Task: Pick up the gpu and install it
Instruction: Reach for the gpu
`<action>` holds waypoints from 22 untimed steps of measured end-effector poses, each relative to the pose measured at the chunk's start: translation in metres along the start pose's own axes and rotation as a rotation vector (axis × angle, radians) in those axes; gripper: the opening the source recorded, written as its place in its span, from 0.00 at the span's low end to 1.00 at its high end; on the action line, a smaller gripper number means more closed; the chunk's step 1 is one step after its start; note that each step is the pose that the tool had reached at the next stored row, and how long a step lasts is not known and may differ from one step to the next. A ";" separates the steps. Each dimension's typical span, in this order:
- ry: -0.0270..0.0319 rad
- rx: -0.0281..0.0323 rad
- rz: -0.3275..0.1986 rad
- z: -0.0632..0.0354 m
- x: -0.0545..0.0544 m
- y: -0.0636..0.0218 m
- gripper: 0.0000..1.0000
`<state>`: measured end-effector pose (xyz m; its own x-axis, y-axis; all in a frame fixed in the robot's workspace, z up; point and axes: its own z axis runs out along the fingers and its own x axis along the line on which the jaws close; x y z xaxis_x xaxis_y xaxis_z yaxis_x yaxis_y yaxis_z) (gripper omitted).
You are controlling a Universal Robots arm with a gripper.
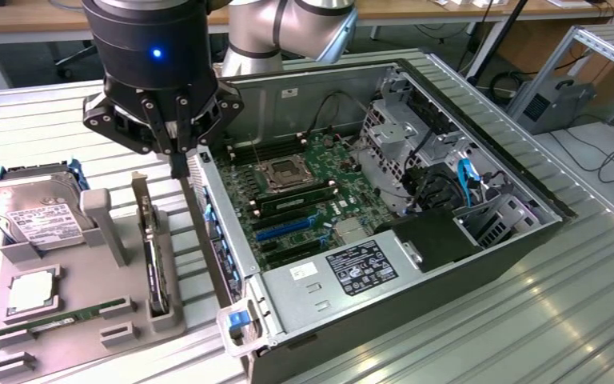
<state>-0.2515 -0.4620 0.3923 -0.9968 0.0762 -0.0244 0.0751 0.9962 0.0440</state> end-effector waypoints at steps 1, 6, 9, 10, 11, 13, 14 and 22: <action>0.0000 0.0000 0.000 0.0000 0.000 -0.0004 0.11; -0.0001 0.0000 0.000 -0.0001 0.000 -0.0022 0.11; -0.0001 0.0000 0.000 -0.0001 0.000 -0.0033 0.11; -0.0001 0.0000 0.000 -0.0001 0.000 -0.0038 0.11; -0.0001 0.0000 0.000 -0.0001 0.000 -0.0042 0.11; -0.0001 -0.0001 0.000 -0.0002 0.000 -0.0051 0.11; -0.0001 -0.0001 0.000 -0.0001 0.000 -0.0056 0.11; 0.0000 0.0000 0.000 -0.0003 -0.001 -0.0095 0.11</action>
<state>-0.2515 -0.4715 0.3922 -0.9968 0.0762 -0.0244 0.0751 0.9962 0.0440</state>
